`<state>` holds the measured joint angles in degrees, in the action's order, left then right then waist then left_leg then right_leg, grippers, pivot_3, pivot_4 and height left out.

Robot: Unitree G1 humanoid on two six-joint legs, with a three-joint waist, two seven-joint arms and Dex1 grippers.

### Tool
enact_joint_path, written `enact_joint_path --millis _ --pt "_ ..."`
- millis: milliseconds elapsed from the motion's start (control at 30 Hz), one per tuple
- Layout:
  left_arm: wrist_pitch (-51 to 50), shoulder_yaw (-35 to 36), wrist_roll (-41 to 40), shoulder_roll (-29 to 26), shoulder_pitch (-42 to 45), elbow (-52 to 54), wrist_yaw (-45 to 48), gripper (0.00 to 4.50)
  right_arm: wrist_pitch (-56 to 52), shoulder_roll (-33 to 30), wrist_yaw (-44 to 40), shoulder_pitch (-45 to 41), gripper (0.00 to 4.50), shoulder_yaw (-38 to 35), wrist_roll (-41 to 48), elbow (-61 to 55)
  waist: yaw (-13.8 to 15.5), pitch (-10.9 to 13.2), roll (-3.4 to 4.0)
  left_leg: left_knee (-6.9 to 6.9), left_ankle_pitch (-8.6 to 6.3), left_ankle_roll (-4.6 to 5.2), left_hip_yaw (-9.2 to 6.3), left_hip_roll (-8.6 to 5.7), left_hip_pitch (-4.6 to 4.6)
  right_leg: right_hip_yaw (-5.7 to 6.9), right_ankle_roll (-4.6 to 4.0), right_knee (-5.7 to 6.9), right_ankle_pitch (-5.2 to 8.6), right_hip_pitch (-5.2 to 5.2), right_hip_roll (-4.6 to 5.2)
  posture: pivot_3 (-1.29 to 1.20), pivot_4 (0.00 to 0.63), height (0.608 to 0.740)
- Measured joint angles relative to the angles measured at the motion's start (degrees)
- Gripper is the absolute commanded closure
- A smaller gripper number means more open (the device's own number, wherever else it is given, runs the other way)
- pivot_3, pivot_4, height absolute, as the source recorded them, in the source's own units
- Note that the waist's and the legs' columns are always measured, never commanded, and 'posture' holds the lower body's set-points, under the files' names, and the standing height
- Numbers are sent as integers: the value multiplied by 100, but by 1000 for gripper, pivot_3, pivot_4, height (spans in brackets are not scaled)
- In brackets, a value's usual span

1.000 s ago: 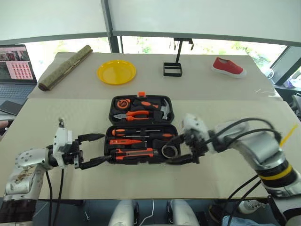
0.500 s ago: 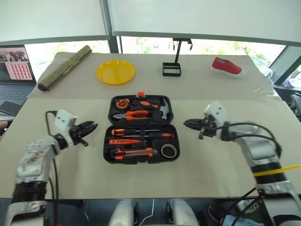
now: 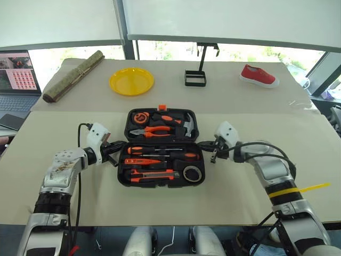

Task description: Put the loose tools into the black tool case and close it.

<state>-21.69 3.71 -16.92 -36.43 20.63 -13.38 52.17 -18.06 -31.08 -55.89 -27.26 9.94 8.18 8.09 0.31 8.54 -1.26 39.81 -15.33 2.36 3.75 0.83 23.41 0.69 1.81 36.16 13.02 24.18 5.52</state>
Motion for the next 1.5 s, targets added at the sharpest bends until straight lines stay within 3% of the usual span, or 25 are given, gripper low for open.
enact_joint_path --millis 333,433,567,700,767,800,933,1200,1333,1433,1467,1500 --pt "-42 233 -217 -22 -581 649 167 4392 -387 -197 -13 634 4500 -165 96 -764 -11 0 0 1 -3 5 -1 0 4 0 1 -13 1 2 1 0 150 740" --pt "-320 447 -241 -209 -503 647 -137 3717 -840 -421 -60 686 3737 -254 337 -1017 -14 1 -2 3 -1 2 -3 2 0 0 0 -7 1 2 1 0 150 740" --pt "-1394 682 -464 -925 -423 680 -60 2223 -2330 -798 -59 587 2371 -742 1022 -1549 -34 2 -3 3 1 -2 -5 6 -10 -1 -1 1 0 -2 -1 0 150 740" --pt "-2706 654 -945 -1180 129 839 94 630 -4187 -756 367 -381 883 -813 1473 -1679 -57 2 -3 4 6 -9 -7 3 -12 -3 -5 7 -2 0 -3 0 150 740" --pt "-3165 549 -1049 -1137 456 886 26 28 -4889 -637 674 -975 214 -752 1499 -1538 -62 2 -4 4 6 -9 -9 2 -11 -2 -5 6 -2 0 -8 0 150 740" --pt "-3311 469 -1027 -1102 593 890 -54 0 -5116 -563 820 -1200 49 -717 1497 -1421 -59 2 -4 3 7 -9 -9 0 -10 -2 -5 6 -2 0 -8 0 150 740" --pt "-3763 -149 -764 -845 1034 886 -567 0 -5701 -7 1432 -1841 49 -606 1394 -572 -56 2 -4 2 6 -9 -8 -3 2 -1 -5 8 -3 4 -8 0 150 740" --pt "-4117 -236 -714 -530 1412 598 -1075 0 -5880 236 1888 -2160 49 -339 1254 216 -103 2 -4 -1 6 -8 -7 -3 10 -1 -2 15 -4 9 -10 0 150 740" --pt "-4196 -231 -720 -505 1427 590 -1160 0 -5886 291 1986 -2247 1001 -244 1221 376 -109 2 -4 0 7 -9 -8 -2 4 -2 -2 14 -4 6 -10 0 150 740" --pt "-4252 -224 -735 -483 1443 598 -1206 788 -5887 463 2081 -2355 2139 -182 1222 523 -112 1 -4 0 7 -9 -7 -2 -7 -6 -3 9 -4 0 -9 0 150 740" --pt "-4255 -225 -743 -467 1453 606 -1208 915 -5887 500 2116 -2373 2261 -185 1222 560 -113 1 -4 0 7 -9 -7 -2 -10 -7 -3 9 -4 -1 -8 0 150 740" --pt "-4258 -224 -749 -458 1459 609 -1214 1460 -5887 534 2145 -2398 2784 -185 1222 605 -108 1 -4 0 7 -9 -7 -2 -13 -7 -3 9 -4 -3 -8 0 150 740"
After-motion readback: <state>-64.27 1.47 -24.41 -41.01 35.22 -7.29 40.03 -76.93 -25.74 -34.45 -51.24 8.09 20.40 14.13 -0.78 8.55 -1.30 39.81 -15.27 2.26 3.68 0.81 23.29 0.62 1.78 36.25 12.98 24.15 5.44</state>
